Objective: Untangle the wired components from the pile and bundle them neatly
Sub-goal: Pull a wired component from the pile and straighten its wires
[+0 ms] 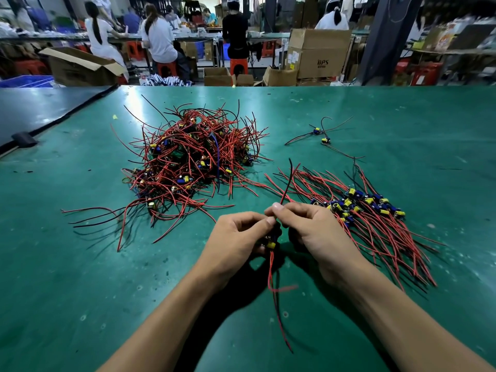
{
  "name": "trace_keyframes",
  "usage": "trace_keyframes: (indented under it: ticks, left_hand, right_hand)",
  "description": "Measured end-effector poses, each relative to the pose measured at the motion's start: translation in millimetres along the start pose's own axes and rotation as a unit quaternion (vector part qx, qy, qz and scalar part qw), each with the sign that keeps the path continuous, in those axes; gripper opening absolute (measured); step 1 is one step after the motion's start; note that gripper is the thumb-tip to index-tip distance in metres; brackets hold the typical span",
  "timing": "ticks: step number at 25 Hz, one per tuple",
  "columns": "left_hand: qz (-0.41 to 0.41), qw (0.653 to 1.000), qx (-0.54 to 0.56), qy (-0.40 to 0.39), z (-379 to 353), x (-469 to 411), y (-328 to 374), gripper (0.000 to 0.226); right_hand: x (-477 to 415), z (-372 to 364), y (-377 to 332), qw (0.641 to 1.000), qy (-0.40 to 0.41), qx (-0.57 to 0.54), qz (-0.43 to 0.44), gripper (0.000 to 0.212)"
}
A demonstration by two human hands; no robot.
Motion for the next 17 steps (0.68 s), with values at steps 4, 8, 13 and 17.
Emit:
trace_keyframes:
  ticks: [4,8,13,17]
  left_hand:
    - [-0.011,0.999,-0.035,0.019,-1,-1,-2,0.014]
    - [-0.003,1.0,-0.012,-0.001,-5,-2,-1,0.013]
    - [0.011,0.999,-0.011,-0.045,-10,3,1,0.011]
    - [0.007,0.998,-0.018,-0.054,-11,5,4,0.012]
  right_hand:
    - [1,1,0,0.991,0.047,0.103,0.067,0.015]
    - [0,-3,3,0.996,0.062,0.058,0.032,0.025]
    - [-9,14,-4,0.987,0.124,-0.098,-0.028,0.032]
    - [-9,12,-6,0.947,0.065,-0.281,-0.143,0.046]
Point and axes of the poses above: each hand's wrist, its own x-axis away from the middle knuckle, its own z-axis out of the back of the hand, y = z × x, the point moved 4 cm from there along -x, towards the middle knuckle, and after that the axes turned 6 degrees about z, right-handed, at the moved point
